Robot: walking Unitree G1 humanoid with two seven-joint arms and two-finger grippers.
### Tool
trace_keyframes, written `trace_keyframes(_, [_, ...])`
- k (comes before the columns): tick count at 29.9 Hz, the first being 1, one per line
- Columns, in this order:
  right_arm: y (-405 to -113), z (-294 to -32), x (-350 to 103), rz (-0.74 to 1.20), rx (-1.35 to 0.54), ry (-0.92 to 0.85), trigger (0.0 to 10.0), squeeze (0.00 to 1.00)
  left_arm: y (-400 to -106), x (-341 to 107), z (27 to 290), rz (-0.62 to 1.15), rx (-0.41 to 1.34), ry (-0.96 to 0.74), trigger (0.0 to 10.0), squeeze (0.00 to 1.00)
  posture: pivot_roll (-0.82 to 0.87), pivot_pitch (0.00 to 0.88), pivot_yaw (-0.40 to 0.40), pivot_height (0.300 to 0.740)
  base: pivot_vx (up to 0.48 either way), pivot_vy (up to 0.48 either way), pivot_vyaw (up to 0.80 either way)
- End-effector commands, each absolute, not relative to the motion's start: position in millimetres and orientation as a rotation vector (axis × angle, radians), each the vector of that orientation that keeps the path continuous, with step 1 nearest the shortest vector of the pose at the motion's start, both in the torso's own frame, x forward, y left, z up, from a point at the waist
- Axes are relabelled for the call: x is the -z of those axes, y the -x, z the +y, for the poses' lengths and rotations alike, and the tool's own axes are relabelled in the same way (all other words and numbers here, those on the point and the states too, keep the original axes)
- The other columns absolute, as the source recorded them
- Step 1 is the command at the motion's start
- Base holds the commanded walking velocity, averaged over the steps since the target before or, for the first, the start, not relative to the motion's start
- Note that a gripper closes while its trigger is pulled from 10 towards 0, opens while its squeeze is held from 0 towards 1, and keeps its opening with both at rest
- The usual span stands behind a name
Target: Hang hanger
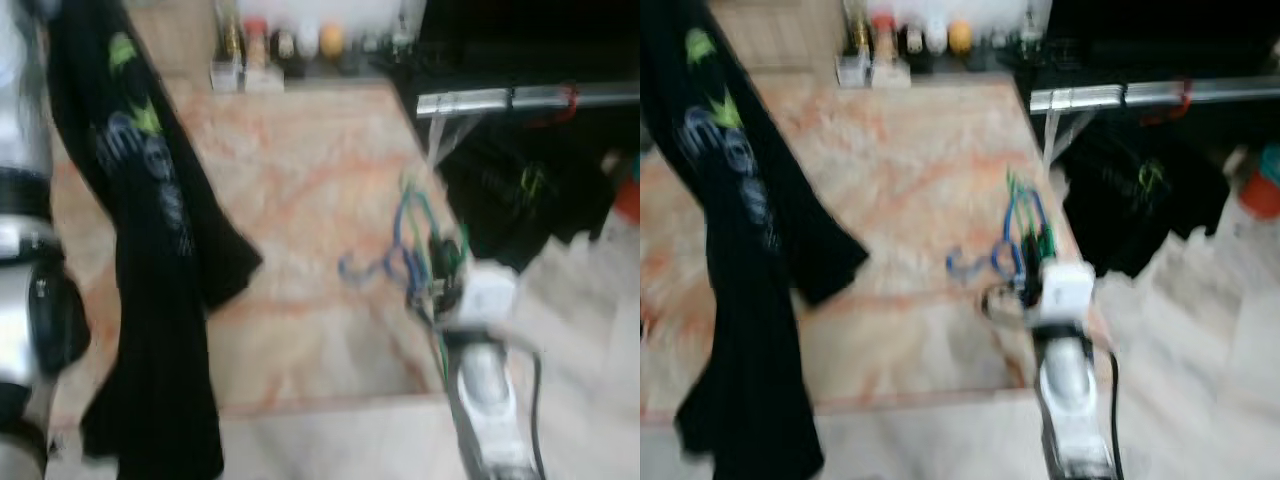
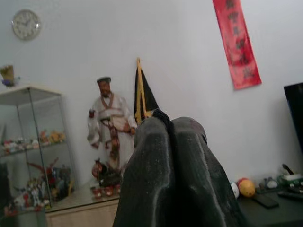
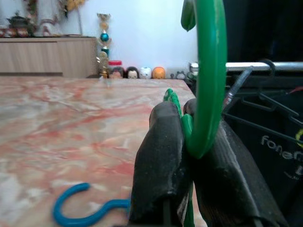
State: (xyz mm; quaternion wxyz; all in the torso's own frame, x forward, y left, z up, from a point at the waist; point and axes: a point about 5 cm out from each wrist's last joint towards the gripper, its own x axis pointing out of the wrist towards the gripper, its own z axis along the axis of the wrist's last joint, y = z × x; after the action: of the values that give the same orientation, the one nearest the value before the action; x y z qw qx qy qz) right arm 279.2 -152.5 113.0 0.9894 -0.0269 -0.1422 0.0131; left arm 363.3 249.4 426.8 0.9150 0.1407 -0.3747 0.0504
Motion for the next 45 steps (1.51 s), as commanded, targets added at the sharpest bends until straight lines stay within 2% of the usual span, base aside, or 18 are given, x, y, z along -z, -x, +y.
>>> trace_keyframes(1, [-278.9,-158.4,-111.9,-0.281,-0.008,0.061,10.0,0.0,-362.8,-432.5,241.9,-0.8,-0.059,-0.264,10.0,0.0,0.12,0.077,0.023,0.74,0.0,0.0,0.0])
trace_keyframes(3, [-278.4,-157.9,-111.9,-0.282,-0.009,0.061,10.0,0.0,-365.4,-421.1,245.2,-0.769,-0.055,-0.252,10.0,0.0,0.12,0.08,0.023,0.74,0.0,0.0,0.0])
trace_keyframes(4, [-277.4,-157.2,-112.0,-0.283,-0.012,0.061,10.0,0.0,-366.7,-387.8,251.5,-0.706,-0.034,-0.219,10.0,0.0,0.11,0.084,0.021,0.74,0.0,0.0,0.0])
trace_keyframes(6, [-277.2,-157.2,-111.9,-0.282,-0.013,0.061,10.0,0.0,-365.8,-375.4,253.6,-0.685,-0.034,-0.209,10.0,0.0,0.11,0.085,0.019,0.74,0.0,0.0,0.0])
trace_keyframes(7, [-276.5,-157.6,-111.9,-0.282,-0.013,0.061,10.0,0.0,-358.9,-348.4,256.9,-0.642,-0.039,-0.194,10.0,0.0,0.11,0.091,0.016,0.74,0.0,0.0,0.0])
trace_keyframes(12, [-275.9,-157.1,-110.5,-0.273,-0.025,0.064,10.0,0.0,-330.5,-290.6,253.9,-0.514,-0.042,-0.14,10.0,0.0,0.12,0.1,0.008,0.74,0.0,0.0,0.0])
trace_keyframes(18, [-274.2,-156.5,-110.2,-0.271,-0.035,0.066,10.0,0.0,-305.1,-244.9,241.8,-0.368,-0.031,-0.131,10.0,0.0,0.11,0.094,0.013,0.74,0.0,0.0,0.0])
trace_keyframes(23, [-274.4,-159.1,-110.4,-0.273,-0.03,0.07,10.0,0.0,-298.7,-218.7,230.8,-0.289,-0.016,-0.088,10.0,0.0,0.11,0.086,0.015,0.74,0.0,0.0,0.0])
trace_keyframes(25, [-274.1,-158.8,-110.6,-0.273,-0.031,0.071,10.0,0.0,-296.2,-203.9,218.4,-0.229,0.049,-0.108,10.0,0.0,0.11,0.082,0.018,0.74,0.0,0.0,0.0])
trace_keyframes(30, [-273.2,-159.7,-109.8,-0.271,-0.028,0.071,10.0,0.0,-285.4,-173.5,206.6,-0.11,0.118,-0.155,10.0,0.0,0.1,0.079,0.021,0.74,0.0,0.0,0.0])
trace_keyframes(35, [-272.5,-160.4,-109.8,-0.27,-0.028,0.072,10.0,0.0,-269.8,-165.8,200.6,-0.022,0.122,-0.155,10.0,0.0,0.11,0.085,0.018,0.74,0.0,0.0,0.0])
trace_keyframes(36, [-272.4,-160.4,-109.7,-0.268,-0.029,0.072,10.0,0.0,-266.3,-167.0,200.6,-0.007,0.097,-0.151,10.0,0.21,0.11,0.087,0.017,0.74,0.0,0.0,0.0])
trace_keyframes(37, [-272.6,-160.2,-109.8,-0.267,-0.03,0.072,10.0,0.0,-265.5,-167.7,201.9,-0.004,0.078,-0.149,10.0,1.0,0.11,0.089,0.016,0.74,0.0,0.0,0.0])
trace_keyframes(45, [-273.7,-160.6,-110.0,-0.265,-0.034,0.073,10.0,0.0,-260.7,-171.6,206.4,-0.003,0.058,-0.152,10.0,1.0,0.11,0.096,0.011,0.74,0.0,0.0,0.0])
